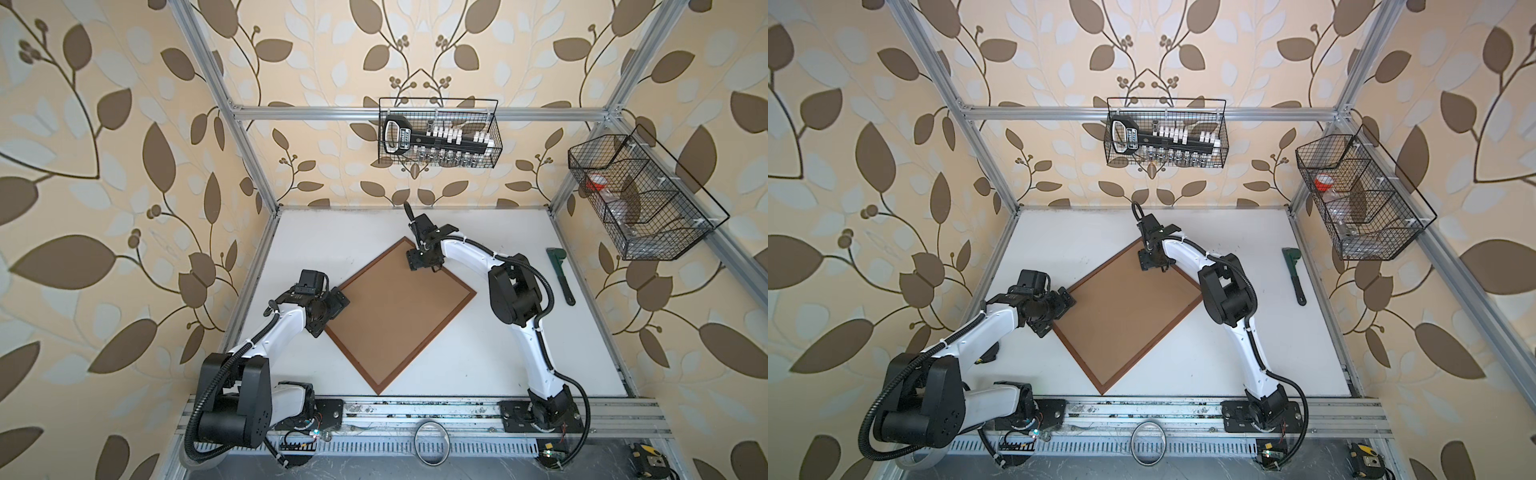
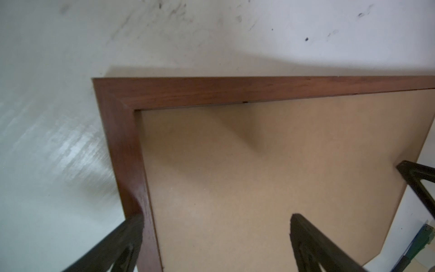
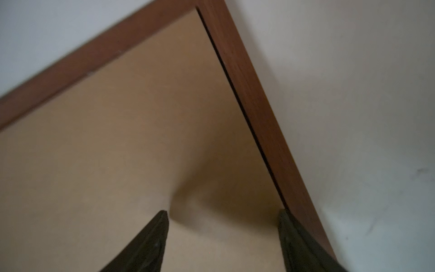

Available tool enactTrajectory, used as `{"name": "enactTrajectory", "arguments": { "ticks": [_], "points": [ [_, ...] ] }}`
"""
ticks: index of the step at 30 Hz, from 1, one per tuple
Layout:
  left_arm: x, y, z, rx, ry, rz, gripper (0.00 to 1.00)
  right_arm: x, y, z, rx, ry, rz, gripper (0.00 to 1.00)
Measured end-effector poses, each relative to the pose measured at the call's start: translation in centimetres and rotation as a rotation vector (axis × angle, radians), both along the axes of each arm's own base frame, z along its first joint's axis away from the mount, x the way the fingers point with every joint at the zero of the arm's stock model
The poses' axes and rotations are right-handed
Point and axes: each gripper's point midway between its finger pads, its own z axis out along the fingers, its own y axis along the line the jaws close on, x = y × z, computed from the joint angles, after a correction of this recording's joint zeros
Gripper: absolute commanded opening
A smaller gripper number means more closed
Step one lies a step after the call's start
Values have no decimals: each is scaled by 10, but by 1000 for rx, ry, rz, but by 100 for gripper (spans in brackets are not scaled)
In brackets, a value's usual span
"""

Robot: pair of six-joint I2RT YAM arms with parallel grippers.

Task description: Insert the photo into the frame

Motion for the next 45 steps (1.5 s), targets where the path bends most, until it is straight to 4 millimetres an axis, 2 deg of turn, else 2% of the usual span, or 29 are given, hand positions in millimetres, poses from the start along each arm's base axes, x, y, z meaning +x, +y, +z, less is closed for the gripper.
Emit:
{"name": "enactTrajectory", "arguments": {
  "ticks": [2,6,8,14,17,21,24,26,29,33,35,37,40,45],
  "points": [
    [1,-1,1,-7,-6,2,99,-2,3,-6,4,5,1,74],
    [8,-4,2,-32,-34,6,99,-2,4,-4,28,7,-3,74],
    [11,-6,-6,-43,-33,7,99,-2,5,-3,36,11,-3,74],
    [40,-15,-2,-101,-97,8,99,-4,4,-5,48,4,-10,73],
    [64,-21,2,-126,-116,-2,99,-8,2,-4,73,-17,-12,73],
    [96,-30,6,-136,-129,-34,99,-18,-5,0,124,-2,-14,73],
    [107,-40,11,-107,-111,-84,99,-27,-16,5,149,31,-24,75],
    [104,-44,18,-65,-92,-119,99,-29,-29,10,154,46,-45,76],
    [90,-39,38,16,-92,-154,99,-20,-51,30,166,14,-94,80],
    [53,-13,67,107,-125,-127,99,-6,-91,64,156,-80,-193,84],
    [34,-1,70,126,-121,-102,99,-7,-113,71,147,-107,-248,85],
    [16,7,62,132,-81,-83,99,-13,-133,68,138,-108,-298,85],
    [-7,10,38,120,11,-78,99,-18,-147,54,130,-76,-336,86],
    [-43,2,4,54,117,-66,99,-13,-142,23,145,-8,-339,86]
  ]
}}
